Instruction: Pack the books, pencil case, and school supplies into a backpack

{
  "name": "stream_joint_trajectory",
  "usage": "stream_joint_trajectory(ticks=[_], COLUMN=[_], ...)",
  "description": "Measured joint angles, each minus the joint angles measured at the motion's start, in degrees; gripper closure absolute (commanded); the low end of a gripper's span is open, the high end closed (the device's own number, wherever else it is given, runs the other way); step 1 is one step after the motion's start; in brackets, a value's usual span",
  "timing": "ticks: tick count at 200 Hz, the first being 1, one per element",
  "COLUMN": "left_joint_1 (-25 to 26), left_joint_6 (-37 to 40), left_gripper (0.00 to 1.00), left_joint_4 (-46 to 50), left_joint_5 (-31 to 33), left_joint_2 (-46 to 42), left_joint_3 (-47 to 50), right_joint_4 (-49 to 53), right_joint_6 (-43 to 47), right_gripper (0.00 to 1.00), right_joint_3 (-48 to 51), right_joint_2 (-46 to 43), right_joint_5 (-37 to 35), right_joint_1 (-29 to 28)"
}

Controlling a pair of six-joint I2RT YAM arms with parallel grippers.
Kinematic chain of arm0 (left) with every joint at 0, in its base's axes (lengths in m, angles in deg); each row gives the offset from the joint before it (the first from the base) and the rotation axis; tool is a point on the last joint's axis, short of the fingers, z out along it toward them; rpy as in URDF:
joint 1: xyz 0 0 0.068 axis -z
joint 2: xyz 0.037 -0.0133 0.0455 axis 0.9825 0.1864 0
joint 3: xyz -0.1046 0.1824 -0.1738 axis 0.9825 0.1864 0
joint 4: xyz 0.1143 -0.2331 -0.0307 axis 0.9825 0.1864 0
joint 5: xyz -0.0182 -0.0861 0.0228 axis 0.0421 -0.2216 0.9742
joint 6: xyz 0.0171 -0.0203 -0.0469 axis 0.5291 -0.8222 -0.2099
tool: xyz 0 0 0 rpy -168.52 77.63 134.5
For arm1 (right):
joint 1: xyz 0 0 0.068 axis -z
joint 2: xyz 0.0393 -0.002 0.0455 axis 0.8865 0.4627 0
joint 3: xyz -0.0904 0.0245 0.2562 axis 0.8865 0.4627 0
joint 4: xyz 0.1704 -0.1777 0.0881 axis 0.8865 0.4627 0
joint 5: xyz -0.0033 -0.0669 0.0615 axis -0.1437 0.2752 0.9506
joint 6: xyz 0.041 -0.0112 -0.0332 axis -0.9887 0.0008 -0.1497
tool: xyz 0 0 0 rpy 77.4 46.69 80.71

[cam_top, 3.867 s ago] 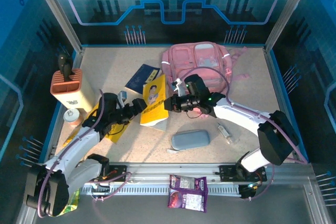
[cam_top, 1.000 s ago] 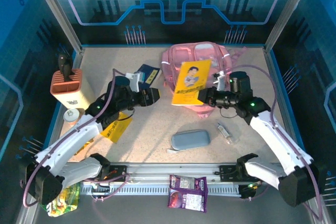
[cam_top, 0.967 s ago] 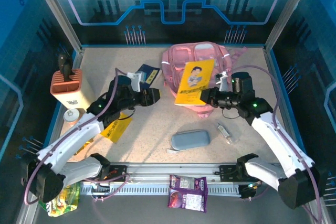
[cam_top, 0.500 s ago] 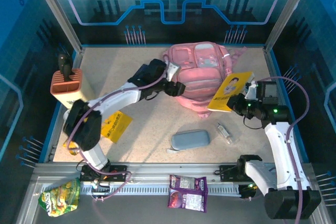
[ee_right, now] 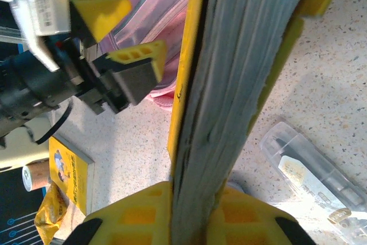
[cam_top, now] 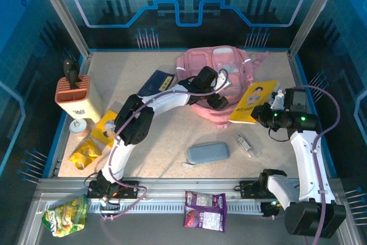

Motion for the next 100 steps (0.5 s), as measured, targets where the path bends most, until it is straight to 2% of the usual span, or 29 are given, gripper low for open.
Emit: stream_joint_trajectory(ticks=[27,48,73,100], left_joint_1=[0.1,0.0,0.0,0.2], left_joint_6=[0.7,0.5,0.8,1.3], left_gripper=[0.16,0.22,0.45,0.72], left_joint_4=[1.7,4.8,7.0,8.3], left_joint_5=[1.9,2.4,4.6,4.8], left_joint_2=[4.6,8.1,11.4,11.7], left_joint_3=[-4.3,-9.1,-15.2,-15.5], right_joint_4=[-0.4,-1.1,-1.4,-1.5], right_joint_6=[0.0,0.0,0.0,0.0], right_gripper=[1.0,1.0,1.0,1.0], right_joint_3=[0.3,0.8,0.9,0.9], right_joint_2=[0.2,0.4,1.0,1.0], right_joint_5=[1.3,2.1,2.3,2.3], right_joint_1=[0.0,0.0,0.2,0.2])
